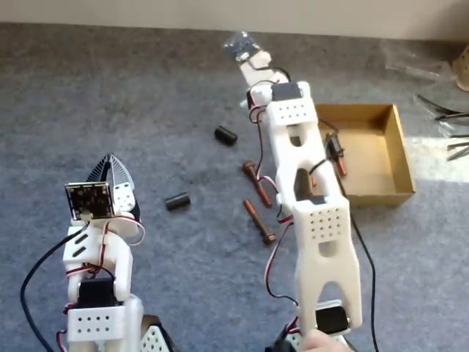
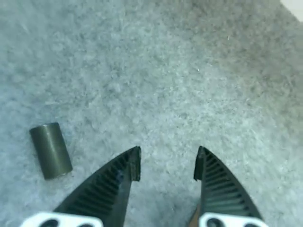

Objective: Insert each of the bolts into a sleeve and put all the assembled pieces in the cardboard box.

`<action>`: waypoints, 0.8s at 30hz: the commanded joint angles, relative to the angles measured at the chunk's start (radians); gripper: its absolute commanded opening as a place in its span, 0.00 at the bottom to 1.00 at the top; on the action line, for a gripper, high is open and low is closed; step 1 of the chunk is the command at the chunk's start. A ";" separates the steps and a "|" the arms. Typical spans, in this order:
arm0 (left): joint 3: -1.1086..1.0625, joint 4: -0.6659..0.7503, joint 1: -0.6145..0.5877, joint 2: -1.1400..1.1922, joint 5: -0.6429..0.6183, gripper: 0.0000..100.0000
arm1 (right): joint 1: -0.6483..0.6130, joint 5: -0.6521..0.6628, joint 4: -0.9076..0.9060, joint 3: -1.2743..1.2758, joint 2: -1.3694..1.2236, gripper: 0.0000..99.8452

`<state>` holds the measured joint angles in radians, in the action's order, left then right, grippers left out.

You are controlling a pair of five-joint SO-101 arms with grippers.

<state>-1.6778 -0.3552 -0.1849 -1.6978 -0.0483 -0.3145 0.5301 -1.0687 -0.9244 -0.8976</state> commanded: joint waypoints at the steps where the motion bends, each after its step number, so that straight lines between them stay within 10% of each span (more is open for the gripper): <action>1: -0.022 0.026 -0.001 -0.007 0.006 0.03 | 0.015 -0.052 0.002 -0.067 -0.007 0.17; 10: -0.024 0.048 -0.001 -0.004 0.006 0.03 | 0.005 -0.457 -0.002 -0.166 -0.101 0.17; 20: -0.024 0.048 -0.001 -0.002 0.006 0.03 | -0.004 -0.341 -0.056 -0.262 -0.191 0.02; 24: -0.024 0.048 -0.001 -0.002 0.006 0.03 | -0.004 -0.493 -0.122 -0.352 -0.199 0.01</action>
<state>-1.6778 -0.3307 -0.1849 -1.6962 -0.0483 -0.3145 0.1312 -1.1500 -1.1822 -1.1047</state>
